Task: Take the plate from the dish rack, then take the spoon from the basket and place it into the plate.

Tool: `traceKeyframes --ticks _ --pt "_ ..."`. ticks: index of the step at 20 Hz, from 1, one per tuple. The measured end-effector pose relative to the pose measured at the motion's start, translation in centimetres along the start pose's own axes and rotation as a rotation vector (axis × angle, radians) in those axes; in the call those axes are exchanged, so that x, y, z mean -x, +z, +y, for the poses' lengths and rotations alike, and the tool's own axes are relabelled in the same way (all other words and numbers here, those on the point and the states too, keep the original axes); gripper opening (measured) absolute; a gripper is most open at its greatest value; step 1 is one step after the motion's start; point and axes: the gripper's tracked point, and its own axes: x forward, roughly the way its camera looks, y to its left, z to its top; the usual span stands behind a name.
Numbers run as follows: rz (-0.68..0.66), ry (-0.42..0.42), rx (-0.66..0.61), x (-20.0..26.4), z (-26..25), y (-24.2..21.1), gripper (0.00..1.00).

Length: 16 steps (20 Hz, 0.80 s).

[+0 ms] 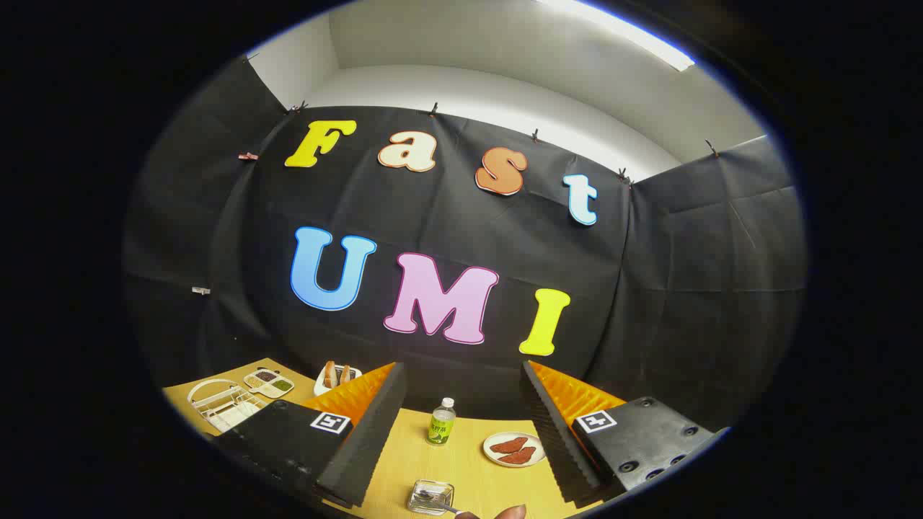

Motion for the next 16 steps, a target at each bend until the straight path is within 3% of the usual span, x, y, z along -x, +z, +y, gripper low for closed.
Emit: traceKeyframes --ticks 16 --pt "0.050 0.039 -0.017 0.4 2.7 -1.2 0.97"
